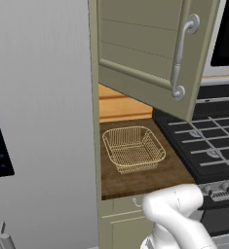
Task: Open the cabinet, pick up the bread from the cabinet and place it in the basket. Then move the basket to the dining counter.
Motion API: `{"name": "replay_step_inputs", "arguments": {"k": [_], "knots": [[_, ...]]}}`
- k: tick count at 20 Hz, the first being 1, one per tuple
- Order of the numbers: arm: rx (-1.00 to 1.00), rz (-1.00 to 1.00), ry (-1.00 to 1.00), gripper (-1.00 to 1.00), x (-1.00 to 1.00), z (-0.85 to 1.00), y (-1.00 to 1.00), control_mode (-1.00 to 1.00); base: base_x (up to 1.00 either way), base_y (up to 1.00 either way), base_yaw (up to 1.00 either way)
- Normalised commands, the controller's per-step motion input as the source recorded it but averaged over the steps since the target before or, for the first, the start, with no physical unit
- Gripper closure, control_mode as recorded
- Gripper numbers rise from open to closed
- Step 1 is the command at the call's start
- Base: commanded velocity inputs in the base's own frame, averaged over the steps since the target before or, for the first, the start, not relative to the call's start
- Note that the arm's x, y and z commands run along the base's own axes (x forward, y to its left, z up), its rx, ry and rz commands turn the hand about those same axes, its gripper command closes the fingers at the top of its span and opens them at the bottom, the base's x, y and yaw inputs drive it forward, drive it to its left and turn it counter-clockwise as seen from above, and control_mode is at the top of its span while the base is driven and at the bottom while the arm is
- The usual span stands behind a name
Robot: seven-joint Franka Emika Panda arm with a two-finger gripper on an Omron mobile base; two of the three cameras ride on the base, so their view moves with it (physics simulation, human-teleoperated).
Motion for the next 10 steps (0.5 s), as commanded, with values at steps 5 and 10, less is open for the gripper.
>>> {"name": "replay_step_inputs", "arguments": {"k": [5,10], "knots": [[0.0,0.51,0.12,-1.0,0.55,-0.08,0.02,-1.0,0.0,0.0,0.0],[-0.01,0.34,0.07,-1.0,0.52,-0.19,0.17,-1.0,0.0,0.0,0.0]]}}
